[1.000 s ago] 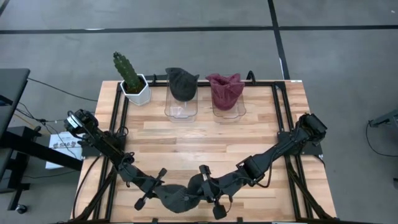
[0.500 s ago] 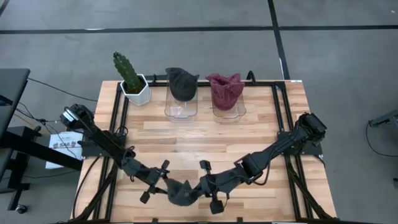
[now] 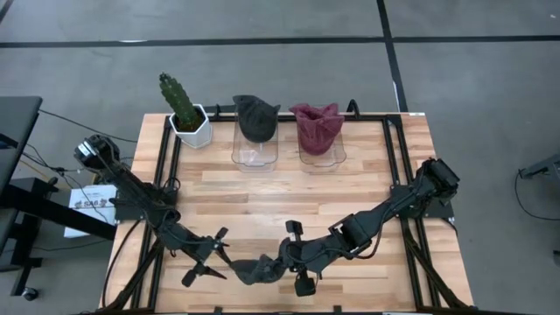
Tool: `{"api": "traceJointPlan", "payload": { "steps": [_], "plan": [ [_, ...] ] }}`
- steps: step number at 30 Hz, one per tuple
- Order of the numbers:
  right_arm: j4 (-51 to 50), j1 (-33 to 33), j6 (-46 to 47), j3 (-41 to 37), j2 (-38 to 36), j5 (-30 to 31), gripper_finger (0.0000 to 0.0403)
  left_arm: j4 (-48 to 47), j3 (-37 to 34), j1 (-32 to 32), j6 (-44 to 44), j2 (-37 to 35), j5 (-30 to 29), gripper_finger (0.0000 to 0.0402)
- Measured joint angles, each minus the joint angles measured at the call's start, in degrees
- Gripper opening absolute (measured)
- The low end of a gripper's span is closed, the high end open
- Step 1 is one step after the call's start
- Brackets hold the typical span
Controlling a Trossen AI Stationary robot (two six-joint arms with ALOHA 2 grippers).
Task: Pick & Place hat
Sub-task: Put the black cap into the left transparent bin
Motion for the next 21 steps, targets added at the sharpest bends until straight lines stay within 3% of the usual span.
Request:
{"api": "traceJointPlan", "payload": {
  "steps": [7,13,21],
  "plan": [
    [-0.61,0.0,0.47,0.34,0.01,0.03,0.0,-2.31,0.0,-1.0,5.34,-9.23,-1.16,0.0173],
    [-0.63,-0.12,0.44,0.34,0.01,0.03,0.0,-2.27,0.0,-0.94,10.8,-15.19,-11.41,0.0173],
    [-0.63,-0.48,-0.08,0.34,0.01,-0.39,0.0,-3.53,0.0,0.29,14.59,-18.19,-12.4,0.0173]
  ]
}}
